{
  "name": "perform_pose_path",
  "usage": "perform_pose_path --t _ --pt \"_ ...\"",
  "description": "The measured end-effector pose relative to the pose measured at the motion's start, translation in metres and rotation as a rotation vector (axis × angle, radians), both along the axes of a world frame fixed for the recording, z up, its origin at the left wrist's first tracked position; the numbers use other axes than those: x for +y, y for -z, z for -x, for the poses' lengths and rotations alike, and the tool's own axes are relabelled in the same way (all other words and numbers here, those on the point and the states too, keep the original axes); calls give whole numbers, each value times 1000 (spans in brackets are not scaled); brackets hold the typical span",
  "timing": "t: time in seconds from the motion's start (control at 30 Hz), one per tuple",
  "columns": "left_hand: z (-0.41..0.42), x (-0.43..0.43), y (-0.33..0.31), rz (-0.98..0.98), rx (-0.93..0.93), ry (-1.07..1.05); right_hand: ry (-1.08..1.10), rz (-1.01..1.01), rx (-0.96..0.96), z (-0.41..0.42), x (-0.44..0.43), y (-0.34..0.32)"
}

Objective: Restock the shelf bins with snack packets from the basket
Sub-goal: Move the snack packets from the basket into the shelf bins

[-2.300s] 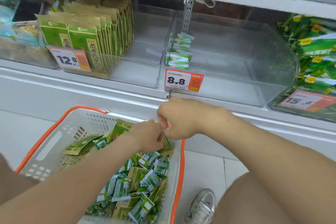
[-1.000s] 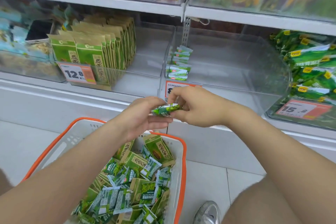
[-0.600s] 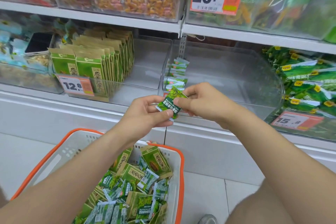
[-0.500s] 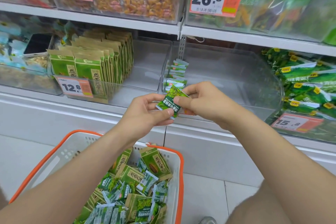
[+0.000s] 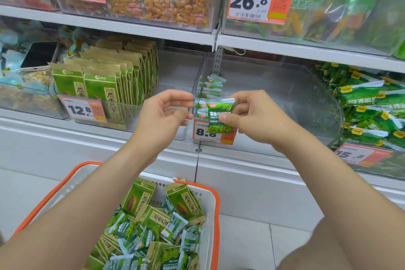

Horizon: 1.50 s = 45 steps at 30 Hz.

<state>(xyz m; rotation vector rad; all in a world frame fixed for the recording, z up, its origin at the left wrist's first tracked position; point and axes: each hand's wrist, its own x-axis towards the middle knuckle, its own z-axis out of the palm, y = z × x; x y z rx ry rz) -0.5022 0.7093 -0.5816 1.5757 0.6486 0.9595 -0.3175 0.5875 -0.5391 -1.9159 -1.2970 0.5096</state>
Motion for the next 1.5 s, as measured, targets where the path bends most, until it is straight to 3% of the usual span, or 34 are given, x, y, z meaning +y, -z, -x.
perform_pose_path --t 0.17,0.27,0.33,0.4,0.5,0.63,0.83,1.03,1.13,1.2,1.3,1.5 --pt "-3 5 10 -255 184 -88 114 -136 124 -6 9 3" --pt "-3 5 14 -480 351 -104 238 -257 -5 -13 23 12" --pt "-3 4 16 -554 390 -115 210 -135 -196 -17 30 16" --pt "-3 3 17 -559 391 -114 88 62 -248 -15 34 17" --pt "-3 3 18 -568 392 -110 38 212 -199 -14 41 16" --pt "-4 3 21 -604 386 -105 109 334 8 -18 56 12" --pt "-2 5 21 -605 395 -108 134 444 5 -11 64 3" --pt "1 5 21 -605 400 -98 -24 523 206 -18 57 -1" --pt "3 5 23 -628 397 -119 123 356 92 -17 51 3" --pt "3 4 27 -683 399 -169 229 155 -81 -12 45 7" --pt "7 2 34 -771 426 -200 222 -19 -324 3 30 3" --pt "7 -3 36 -795 458 -149 28 378 -575 -2 8 20"
